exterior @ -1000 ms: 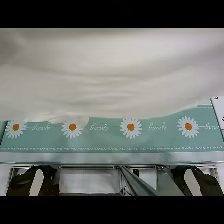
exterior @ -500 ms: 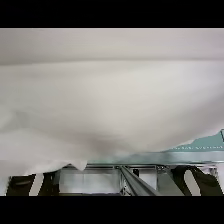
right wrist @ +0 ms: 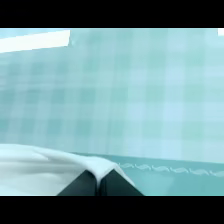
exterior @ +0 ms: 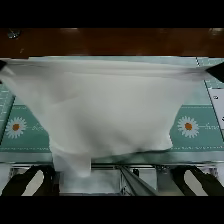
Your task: Fold the shirts.
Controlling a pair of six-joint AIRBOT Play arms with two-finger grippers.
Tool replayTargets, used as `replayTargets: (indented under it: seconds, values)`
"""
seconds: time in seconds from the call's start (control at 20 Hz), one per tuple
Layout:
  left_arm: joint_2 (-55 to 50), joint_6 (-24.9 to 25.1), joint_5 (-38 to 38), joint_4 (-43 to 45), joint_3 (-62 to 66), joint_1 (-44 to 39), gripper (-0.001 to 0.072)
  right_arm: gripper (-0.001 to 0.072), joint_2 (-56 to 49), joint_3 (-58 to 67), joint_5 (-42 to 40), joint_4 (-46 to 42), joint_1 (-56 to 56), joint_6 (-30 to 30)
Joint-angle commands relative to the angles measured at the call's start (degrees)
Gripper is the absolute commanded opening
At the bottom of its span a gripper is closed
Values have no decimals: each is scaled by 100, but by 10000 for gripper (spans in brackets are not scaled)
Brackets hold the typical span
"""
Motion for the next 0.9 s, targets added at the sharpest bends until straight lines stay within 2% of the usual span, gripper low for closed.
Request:
replayTargets:
  seconds: [0.0, 0.1, 0.25, 0.45, 0.6, 0.7, 0.85]
  values:
    - [-1373, -7, 1141, -584, -214, -2, 23, 24, -1504, -267, -1259, 452, 4, -376]
    - [-2061, -7, 1849, -1095, -212, -2, 22, 24, -2540, 203, -1620, 787, 52, -396]
    - [-2914, -7, 2743, -1735, -214, -125, 23, 24, -4059, 1408, -1663, 822, 402, -339]
    - [-3569, -7, 3222, -1875, -214, -457, 23, 23, -5521, 2785, -1650, 855, 627, 323]
    - [-3742, 17, 2839, -1871, -216, -507, 24, 24, -5838, 3032, -1123, 861, 610, 396]
    - [-3602, 24, 2382, -1871, -214, -376, 23, 24, -5746, 3032, -551, 632, 533, 136]
    - [-3386, 629, 1244, -1799, -221, -68, 24, 24, -5619, 3032, 466, 107, 358, 63]
